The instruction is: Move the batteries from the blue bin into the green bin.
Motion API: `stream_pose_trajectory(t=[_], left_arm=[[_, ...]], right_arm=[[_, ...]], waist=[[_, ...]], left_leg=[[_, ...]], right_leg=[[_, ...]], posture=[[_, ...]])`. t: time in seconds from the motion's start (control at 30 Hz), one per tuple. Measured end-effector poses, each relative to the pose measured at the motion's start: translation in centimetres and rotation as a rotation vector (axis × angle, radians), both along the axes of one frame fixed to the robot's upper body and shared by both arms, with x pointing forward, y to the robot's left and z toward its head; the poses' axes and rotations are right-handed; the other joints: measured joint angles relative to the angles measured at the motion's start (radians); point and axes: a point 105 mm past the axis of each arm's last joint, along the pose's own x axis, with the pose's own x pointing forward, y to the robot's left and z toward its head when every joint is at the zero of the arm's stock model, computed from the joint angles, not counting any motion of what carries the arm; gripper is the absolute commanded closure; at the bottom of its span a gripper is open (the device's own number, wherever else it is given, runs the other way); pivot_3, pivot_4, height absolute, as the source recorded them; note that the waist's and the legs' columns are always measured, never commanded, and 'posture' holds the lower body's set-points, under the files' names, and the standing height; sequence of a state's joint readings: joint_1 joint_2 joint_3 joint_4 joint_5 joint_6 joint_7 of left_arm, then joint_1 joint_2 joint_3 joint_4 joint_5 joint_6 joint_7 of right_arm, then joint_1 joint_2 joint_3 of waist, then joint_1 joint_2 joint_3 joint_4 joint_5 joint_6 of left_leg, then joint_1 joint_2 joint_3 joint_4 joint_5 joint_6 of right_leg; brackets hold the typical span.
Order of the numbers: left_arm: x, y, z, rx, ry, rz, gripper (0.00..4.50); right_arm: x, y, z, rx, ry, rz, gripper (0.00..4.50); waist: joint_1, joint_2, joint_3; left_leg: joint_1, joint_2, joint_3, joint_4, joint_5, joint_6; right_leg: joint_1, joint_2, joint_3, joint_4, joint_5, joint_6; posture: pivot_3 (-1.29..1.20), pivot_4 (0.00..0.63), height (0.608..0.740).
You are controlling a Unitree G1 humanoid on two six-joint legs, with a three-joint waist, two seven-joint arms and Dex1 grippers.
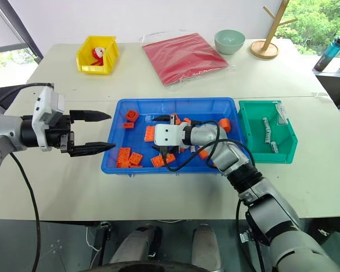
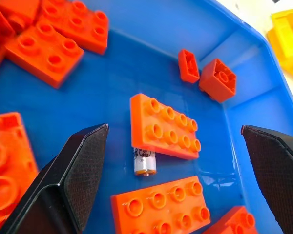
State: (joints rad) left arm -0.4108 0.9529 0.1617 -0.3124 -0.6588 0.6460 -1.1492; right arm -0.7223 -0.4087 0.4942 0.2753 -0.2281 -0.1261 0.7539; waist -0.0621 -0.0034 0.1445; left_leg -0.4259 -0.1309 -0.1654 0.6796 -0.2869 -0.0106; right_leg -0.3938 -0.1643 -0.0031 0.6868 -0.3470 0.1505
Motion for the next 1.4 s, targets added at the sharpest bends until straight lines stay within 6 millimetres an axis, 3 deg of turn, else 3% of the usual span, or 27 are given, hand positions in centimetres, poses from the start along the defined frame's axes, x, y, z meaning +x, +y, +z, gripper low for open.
stream_pose_trajectory(t=[0.03,0.13,0.33,0.4,0.7,1.0,1.17,1.27,1.4], left_arm=[[0.0,-0.1,0.0,-0.002,0.002,-0.002,0.0],[0.0,-0.3,-0.3,-0.012,0.029,-0.012,0.0],[-0.3,-0.4,-1.1,-0.015,0.069,-0.026,0.0],[-0.4,-0.4,-1.1,-0.014,0.07,-0.028,0.0],[-0.4,-0.5,-1.4,-0.008,0.073,-0.027,0.0],[-0.2,-0.7,-1.4,-0.007,0.069,-0.029,0.0],[-0.2,-0.7,-1.4,-0.006,0.068,-0.029,0.0],[-0.2,-0.7,-1.4,-0.006,0.066,-0.029,0.0],[-0.2,-0.7,-1.4,-0.007,0.066,-0.027,0.0]], right_arm=[[0.1,0.1,-0.1,0.0,-0.009,0.003,0.04],[0.5,0.2,-0.5,0.003,-0.049,0.004,0.77],[0.3,0.8,-0.2,0.034,-0.092,0.032,4.02],[0.2,0.9,0.6,0.08,-0.095,0.033,4.5],[-0.4,1.2,1.4,0.272,0.128,-0.009,4.5],[4.0,2.9,2.6,0.406,0.229,-0.224,4.5],[5.3,2.5,2.5,0.428,0.274,-0.29,2.19],[4.8,2.2,2.9,0.414,0.321,-0.258,2.19],[2.9,1.7,5.5,0.398,0.323,-0.142,2.19]], waist=[[-0.003,0.0,0.0],[-0.01,0.0,0.0],[-0.011,0.0,0.0],[-0.009,0.0,0.0],[-0.01,0.0,0.0],[-0.01,0.0,0.0],[-0.013,0.0,0.0],[-0.014,0.0,0.0],[-0.013,0.0,0.0]], left_leg=[[0.0,0.0,0.0,0.0,0.0,0.0],[0.0,0.0,-0.001,-0.001,0.0,-0.001],[0.0,0.001,-0.002,-0.001,0.0,-0.001],[0.001,0.001,-0.003,-0.001,0.0,-0.001],[0.001,0.003,-0.005,-0.001,0.0,-0.002],[0.001,0.003,-0.005,0.0,0.001,-0.003],[0.001,0.003,-0.006,-0.001,0.001,-0.003],[0.001,0.003,-0.005,-0.001,0.001,-0.003],[0.001,0.003,-0.006,0.0,0.0,-0.003]], right_leg=[[0.0,0.0,0.0,0.0,0.0,0.0],[-0.001,0.001,0.0,0.001,0.0,0.0],[-0.001,0.002,0.0,0.001,0.0,0.0],[0.001,0.002,0.0,0.0,0.0,0.0],[0.001,0.005,0.001,0.0,0.0,0.0],[0.002,0.006,0.001,0.0,0.0,0.0],[0.001,0.006,0.001,0.0,0.0,0.0],[0.001,0.006,0.001,0.002,0.0,0.0],[0.0,0.005,0.001,0.002,0.0,0.0]], posture=[[0.0,0.15,0.717],[0.0,0.15,0.717],[0.0,0.15,0.717],[0.0,0.15,0.717],[0.0,0.15,0.717],[0.0,0.15,0.717],[0.0,0.15,0.717],[0.0,0.15,0.717],[0.0,0.15,0.717]])
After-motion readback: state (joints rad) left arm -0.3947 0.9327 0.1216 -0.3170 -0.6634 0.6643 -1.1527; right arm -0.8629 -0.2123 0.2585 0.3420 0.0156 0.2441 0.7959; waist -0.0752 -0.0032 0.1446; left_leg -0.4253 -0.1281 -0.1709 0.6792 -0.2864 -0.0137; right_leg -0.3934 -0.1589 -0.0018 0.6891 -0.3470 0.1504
